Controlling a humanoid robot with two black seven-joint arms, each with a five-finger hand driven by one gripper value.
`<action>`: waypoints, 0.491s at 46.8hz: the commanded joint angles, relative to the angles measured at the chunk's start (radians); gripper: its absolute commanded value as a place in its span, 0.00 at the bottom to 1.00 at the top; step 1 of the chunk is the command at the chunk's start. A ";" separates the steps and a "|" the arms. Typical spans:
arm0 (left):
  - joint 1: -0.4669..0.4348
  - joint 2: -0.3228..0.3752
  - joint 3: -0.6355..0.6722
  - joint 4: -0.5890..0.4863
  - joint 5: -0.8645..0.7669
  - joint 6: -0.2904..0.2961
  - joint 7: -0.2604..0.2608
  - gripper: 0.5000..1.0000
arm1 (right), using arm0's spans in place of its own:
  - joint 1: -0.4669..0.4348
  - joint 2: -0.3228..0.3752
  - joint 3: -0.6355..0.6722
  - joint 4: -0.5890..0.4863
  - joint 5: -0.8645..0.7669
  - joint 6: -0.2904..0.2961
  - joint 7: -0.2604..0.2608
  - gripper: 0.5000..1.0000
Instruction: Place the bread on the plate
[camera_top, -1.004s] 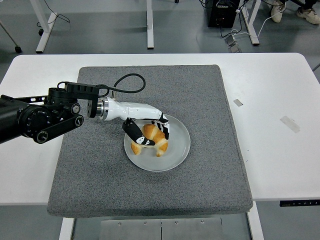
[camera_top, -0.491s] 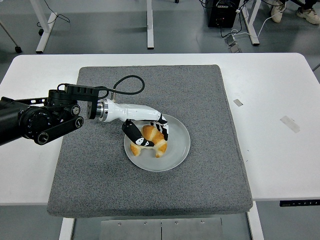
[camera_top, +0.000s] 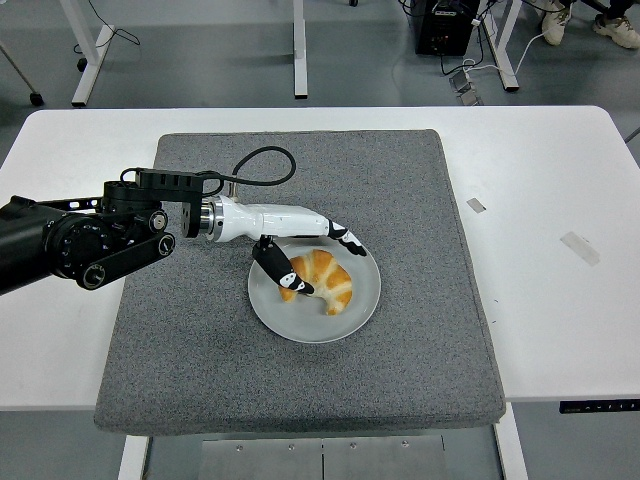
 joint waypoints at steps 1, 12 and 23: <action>0.000 0.001 0.000 0.000 -0.013 0.001 0.000 0.92 | 0.000 0.000 0.000 0.000 0.001 0.000 0.000 1.00; -0.006 0.005 -0.004 0.000 -0.080 0.001 0.000 0.94 | 0.000 0.000 0.000 0.000 0.001 0.000 0.000 1.00; -0.035 0.024 -0.012 0.024 -0.269 0.001 0.000 0.95 | 0.000 0.000 0.000 0.000 0.001 0.000 0.000 1.00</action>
